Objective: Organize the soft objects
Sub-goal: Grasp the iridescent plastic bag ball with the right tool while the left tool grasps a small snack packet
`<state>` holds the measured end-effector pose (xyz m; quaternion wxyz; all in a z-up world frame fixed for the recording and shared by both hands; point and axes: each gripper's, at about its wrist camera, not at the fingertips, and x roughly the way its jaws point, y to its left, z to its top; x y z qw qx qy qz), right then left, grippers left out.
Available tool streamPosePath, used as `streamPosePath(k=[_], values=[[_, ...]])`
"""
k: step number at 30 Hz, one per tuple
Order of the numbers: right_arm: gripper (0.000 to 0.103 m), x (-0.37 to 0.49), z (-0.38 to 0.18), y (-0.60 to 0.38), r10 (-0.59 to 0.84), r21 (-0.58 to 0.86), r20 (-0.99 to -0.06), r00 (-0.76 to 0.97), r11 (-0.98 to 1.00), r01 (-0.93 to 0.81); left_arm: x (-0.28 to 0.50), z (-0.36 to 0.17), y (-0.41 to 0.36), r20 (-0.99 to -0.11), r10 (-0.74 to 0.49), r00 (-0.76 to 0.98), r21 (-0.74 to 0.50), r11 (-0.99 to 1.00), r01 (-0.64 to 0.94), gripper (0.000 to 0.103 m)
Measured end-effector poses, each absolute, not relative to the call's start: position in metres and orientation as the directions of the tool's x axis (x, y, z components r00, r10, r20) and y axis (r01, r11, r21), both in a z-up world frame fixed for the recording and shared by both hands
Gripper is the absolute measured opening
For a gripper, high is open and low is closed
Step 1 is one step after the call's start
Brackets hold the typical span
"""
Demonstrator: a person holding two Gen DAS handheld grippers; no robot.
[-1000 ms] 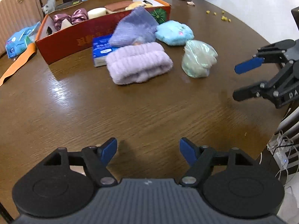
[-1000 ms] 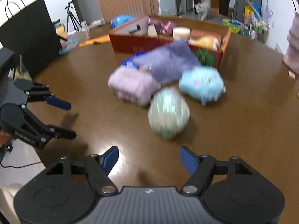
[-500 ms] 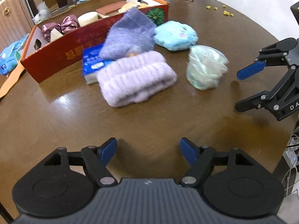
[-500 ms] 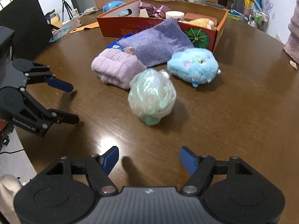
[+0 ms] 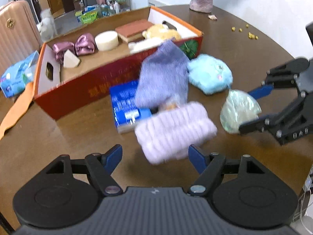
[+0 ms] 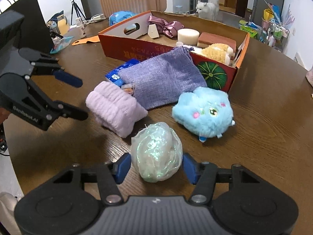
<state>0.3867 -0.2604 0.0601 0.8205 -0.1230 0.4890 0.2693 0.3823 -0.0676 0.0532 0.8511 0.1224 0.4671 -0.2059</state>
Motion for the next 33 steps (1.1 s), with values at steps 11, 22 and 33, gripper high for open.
streamPosePath(k=[11, 22, 33], values=[[0.053, 0.395, 0.06, -0.264, 0.323, 0.069, -0.864, 0.386, 0.836, -0.545, 0.409, 0.061, -0.11, -0.815, -0.299, 0.497, 0.042, 0.824, 0.565, 0.052], [0.044, 0.397, 0.059, -0.266, 0.334, 0.083, -0.865, 0.375, 0.832, -0.548, 0.42, 0.058, -0.115, -0.834, -0.322, 0.449, -0.009, 0.82, 0.572, 0.013], [0.04, 0.367, 0.075, -0.263, 0.326, 0.052, -0.862, 0.388, 0.818, -0.573, 0.377, 0.094, -0.101, -0.812, -0.345, 0.471, -0.001, 0.808, 0.59, 0.009]])
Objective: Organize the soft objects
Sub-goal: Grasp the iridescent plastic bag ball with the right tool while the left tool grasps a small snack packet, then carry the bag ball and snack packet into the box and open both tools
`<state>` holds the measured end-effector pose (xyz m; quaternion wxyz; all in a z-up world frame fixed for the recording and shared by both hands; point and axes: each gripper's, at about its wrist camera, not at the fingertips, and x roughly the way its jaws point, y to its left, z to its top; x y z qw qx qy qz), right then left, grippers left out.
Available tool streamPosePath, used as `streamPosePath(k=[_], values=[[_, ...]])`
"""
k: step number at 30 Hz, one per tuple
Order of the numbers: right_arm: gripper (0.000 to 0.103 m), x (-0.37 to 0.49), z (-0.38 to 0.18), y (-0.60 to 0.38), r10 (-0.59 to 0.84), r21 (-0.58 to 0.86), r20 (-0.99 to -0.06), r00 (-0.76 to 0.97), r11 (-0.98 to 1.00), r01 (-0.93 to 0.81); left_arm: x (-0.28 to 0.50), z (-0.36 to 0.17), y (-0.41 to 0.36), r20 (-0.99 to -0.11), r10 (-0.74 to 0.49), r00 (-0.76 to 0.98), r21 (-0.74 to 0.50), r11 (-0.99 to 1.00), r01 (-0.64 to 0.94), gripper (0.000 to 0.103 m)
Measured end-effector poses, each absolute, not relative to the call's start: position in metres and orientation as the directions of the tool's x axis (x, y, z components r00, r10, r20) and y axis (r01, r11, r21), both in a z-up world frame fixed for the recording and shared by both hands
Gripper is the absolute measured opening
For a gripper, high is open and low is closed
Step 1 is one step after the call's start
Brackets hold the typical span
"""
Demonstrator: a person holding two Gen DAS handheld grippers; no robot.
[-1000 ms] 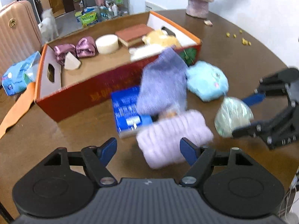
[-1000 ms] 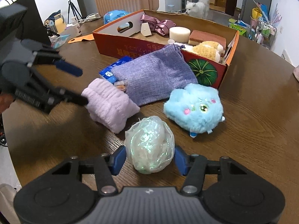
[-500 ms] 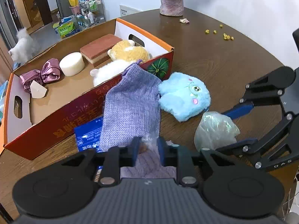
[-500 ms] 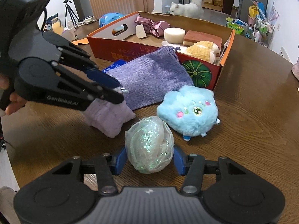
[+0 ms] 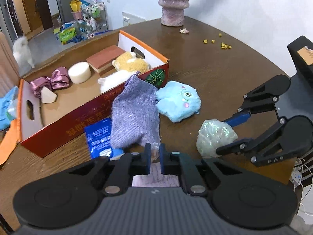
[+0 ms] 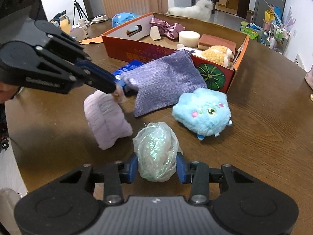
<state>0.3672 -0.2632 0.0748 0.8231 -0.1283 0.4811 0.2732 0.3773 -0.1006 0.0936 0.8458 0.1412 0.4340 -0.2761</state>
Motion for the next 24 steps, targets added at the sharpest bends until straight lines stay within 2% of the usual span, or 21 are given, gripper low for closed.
streamPosePath(k=[7, 14, 24], values=[[0.04, 0.342, 0.095, -0.26, 0.354, 0.053, -0.845, 0.401, 0.802, -0.595, 0.352, 0.12, -0.075, -0.787, -0.324, 0.526, 0.021, 0.837, 0.547, 0.009], [0.039, 0.337, 0.104, -0.244, 0.378, 0.061, -0.842, 0.384, 0.776, -0.628, 0.343, 0.119, -0.059, -0.795, -0.314, 0.519, 0.003, 0.853, 0.521, 0.009], [0.039, 0.403, 0.138, -0.2, 0.403, 0.025, -0.821, 0.405, 0.734, -0.679, 0.409, 0.14, -0.019, -0.758, -0.297, 0.58, -0.03, 0.905, 0.424, 0.009]])
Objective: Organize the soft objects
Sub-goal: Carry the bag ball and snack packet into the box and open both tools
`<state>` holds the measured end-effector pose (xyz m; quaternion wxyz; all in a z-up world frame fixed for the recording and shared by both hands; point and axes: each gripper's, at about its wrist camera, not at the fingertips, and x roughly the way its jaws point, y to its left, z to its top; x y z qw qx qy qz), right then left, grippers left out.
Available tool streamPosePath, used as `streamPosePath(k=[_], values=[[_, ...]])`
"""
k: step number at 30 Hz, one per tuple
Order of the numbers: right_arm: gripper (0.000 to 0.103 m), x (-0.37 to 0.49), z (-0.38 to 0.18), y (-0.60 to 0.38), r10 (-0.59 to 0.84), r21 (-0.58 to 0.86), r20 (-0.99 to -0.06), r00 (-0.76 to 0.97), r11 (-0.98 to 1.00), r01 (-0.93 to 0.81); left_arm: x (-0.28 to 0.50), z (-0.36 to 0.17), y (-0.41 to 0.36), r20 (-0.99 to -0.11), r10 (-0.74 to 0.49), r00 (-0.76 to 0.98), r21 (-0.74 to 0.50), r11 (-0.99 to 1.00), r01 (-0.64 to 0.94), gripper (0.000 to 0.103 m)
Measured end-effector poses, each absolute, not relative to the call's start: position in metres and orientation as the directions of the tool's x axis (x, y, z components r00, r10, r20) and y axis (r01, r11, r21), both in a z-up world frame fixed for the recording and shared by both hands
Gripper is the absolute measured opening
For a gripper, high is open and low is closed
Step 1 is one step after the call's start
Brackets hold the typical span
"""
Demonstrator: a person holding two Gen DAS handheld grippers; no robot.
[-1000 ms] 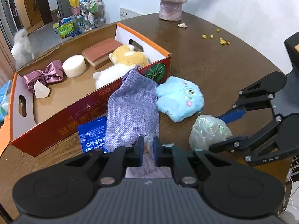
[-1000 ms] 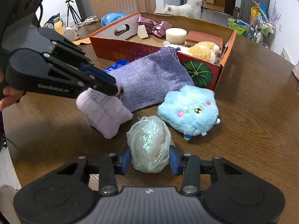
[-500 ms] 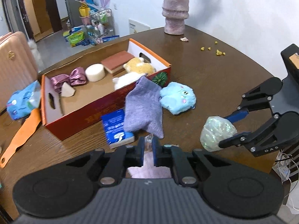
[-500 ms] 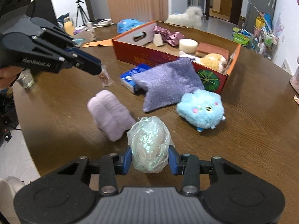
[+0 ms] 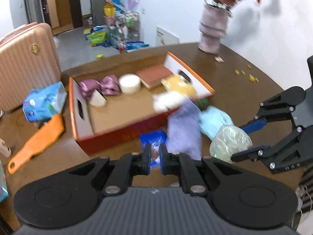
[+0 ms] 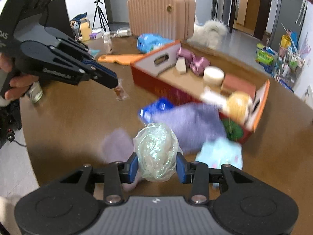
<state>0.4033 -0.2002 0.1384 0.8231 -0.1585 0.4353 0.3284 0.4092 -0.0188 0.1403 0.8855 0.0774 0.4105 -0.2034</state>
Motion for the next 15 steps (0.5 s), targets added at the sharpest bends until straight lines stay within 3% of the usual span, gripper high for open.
streamPosePath(k=[8, 15], values=[[0.039, 0.516, 0.141, -0.146, 0.396, 0.018, -0.831, 0.39, 0.72, -0.693, 0.515, 0.122, -0.005, -0.802, -0.233, 0.549, -0.027, 0.934, 0.357, 0.009], [0.039, 0.619, 0.092, -0.104, 0.356, 0.058, -0.88, 0.314, 0.737, -0.673, 0.599, 0.084, 0.007, -0.864, -0.178, 0.471, -0.03, 0.952, 0.305, 0.008]])
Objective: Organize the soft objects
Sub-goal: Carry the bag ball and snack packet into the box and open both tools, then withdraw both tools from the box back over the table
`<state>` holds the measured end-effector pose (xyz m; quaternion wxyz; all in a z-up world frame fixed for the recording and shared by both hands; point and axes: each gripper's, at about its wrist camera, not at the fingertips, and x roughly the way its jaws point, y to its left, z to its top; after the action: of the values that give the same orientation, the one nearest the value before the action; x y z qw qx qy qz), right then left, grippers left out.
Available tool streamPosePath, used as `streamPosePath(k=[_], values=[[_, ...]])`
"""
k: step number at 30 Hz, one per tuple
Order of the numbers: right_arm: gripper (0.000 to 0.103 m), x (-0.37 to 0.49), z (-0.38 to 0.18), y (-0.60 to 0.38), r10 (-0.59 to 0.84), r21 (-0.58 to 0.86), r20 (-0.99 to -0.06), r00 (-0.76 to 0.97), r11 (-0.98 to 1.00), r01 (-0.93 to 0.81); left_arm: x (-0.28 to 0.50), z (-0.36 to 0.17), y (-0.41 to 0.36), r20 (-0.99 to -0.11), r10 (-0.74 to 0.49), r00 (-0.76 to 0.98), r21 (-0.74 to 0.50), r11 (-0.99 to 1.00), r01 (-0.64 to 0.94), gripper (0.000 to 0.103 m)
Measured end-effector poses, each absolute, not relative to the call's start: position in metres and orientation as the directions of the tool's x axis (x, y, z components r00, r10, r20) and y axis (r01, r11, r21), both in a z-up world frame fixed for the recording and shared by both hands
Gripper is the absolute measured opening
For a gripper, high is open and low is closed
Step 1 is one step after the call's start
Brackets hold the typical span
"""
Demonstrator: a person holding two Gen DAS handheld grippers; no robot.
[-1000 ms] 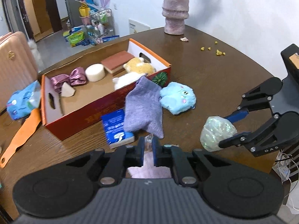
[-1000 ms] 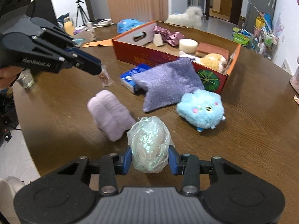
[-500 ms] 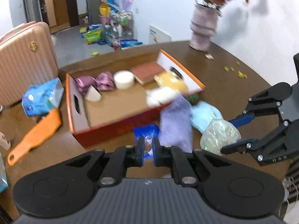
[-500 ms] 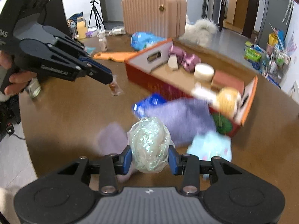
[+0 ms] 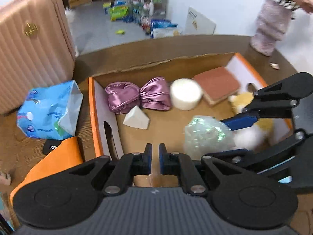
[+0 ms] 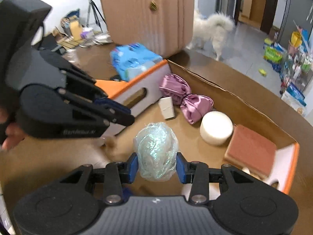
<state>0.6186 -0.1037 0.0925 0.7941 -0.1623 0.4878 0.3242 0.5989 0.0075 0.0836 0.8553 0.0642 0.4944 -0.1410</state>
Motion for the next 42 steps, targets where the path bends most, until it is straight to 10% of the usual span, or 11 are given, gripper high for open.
streamPosePath(k=[13, 19, 42], values=[[0.063, 0.669, 0.034, -0.075, 0.284, 0.075, -0.933, 0.221, 0.754, -0.653, 0.639, 0.048, 0.013, -0.9, -0.152, 0.409, -0.033, 0.958, 0.284, 0.017], [0.063, 0.657, 0.038, -0.067, 0.219, 0.029, -0.955, 0.201, 0.741, -0.67, 0.628, 0.061, 0.015, -0.908, -0.144, 0.393, -0.03, 0.959, 0.281, 0.054], [0.071, 0.466, 0.153, -0.148, 0.25, -0.071, -0.894, 0.371, 0.739, -0.67, 0.411, 0.127, -0.011, -0.826, -0.217, 0.52, 0.01, 0.917, 0.398, 0.068]])
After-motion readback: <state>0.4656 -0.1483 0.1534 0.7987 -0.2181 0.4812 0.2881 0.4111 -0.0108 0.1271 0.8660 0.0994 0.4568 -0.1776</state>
